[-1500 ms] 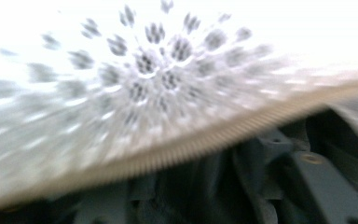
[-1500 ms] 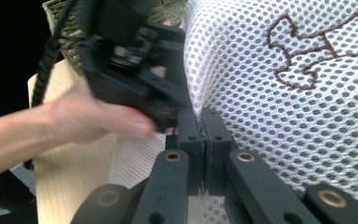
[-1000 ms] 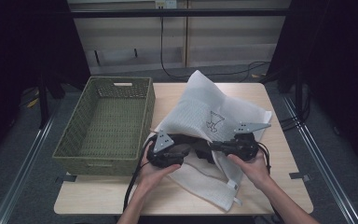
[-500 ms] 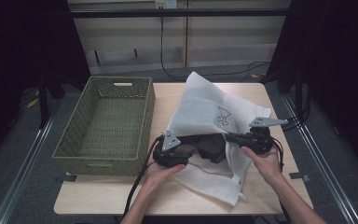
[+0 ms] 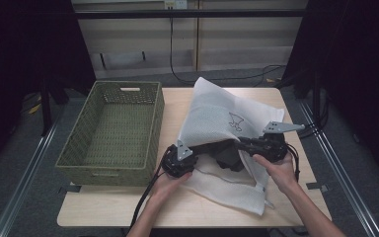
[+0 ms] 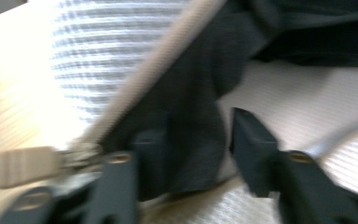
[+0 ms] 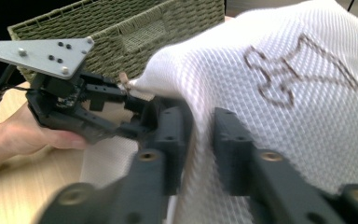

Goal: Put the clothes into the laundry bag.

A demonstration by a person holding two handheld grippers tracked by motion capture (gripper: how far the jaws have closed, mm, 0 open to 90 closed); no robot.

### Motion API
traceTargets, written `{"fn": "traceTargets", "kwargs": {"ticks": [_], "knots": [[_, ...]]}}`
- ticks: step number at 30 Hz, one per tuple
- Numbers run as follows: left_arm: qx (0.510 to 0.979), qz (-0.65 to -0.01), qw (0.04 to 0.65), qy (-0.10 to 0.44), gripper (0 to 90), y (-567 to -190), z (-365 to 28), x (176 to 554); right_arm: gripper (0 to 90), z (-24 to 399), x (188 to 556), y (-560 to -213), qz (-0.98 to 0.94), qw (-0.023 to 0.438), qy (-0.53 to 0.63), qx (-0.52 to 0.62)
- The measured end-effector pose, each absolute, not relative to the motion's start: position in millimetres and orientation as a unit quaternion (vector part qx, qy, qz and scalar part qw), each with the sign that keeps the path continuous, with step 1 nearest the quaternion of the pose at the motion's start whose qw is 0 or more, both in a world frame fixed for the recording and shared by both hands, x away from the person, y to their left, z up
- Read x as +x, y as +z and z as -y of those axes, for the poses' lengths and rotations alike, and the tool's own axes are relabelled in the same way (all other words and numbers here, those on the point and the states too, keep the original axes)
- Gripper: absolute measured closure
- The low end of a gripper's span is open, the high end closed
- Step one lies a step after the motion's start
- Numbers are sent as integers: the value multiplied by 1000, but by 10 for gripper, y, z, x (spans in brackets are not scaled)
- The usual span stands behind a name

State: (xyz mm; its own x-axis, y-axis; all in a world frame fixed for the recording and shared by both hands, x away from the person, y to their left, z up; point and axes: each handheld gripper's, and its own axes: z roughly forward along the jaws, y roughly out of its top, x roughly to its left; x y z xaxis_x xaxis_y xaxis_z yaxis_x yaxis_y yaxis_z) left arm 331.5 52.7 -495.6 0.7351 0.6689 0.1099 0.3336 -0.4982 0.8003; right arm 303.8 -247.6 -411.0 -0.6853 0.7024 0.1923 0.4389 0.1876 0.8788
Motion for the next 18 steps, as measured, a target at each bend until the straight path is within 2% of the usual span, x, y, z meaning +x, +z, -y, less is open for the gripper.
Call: {"fn": "traceTargets", "kwargs": {"ticks": [3, 5, 6, 7, 10, 11, 14, 18], "knots": [[842, -299, 403, 199, 775, -4921, -539, 3359, 663, 2351, 3080, -4069, -773, 150, 500, 360], [835, -308, 418, 185, 817, -4907, -539, 3362, 795, 2282, 3110, -4073, -777, 156, 491, 362], [834, -306, 424, 176, 825, -4899, -543, 3365, 853, 2250, 3122, -4081, -779, 158, 487, 363], [830, -310, 432, 170, 829, -4895, -541, 3361, 864, 2234, 3124, -4088, -775, 155, 493, 363], [823, -312, 449, 158, 833, -4880, -532, 3355, 872, 2198, 3089, -4063, -775, 146, 503, 354], [815, -312, 469, 137, 834, -4853, -495, 3343, 873, 2149, 3034, -4005, -773, 138, 516, 343], [817, -297, 473, 142, 837, -4783, -378, 3308, 875, 2031, 2940, -3891, -773, 118, 535, 319], [806, -311, 481, 150, 837, -4740, -280, 3345, 876, 1915, 2868, -3870, -778, 96, 541, 306]]}}
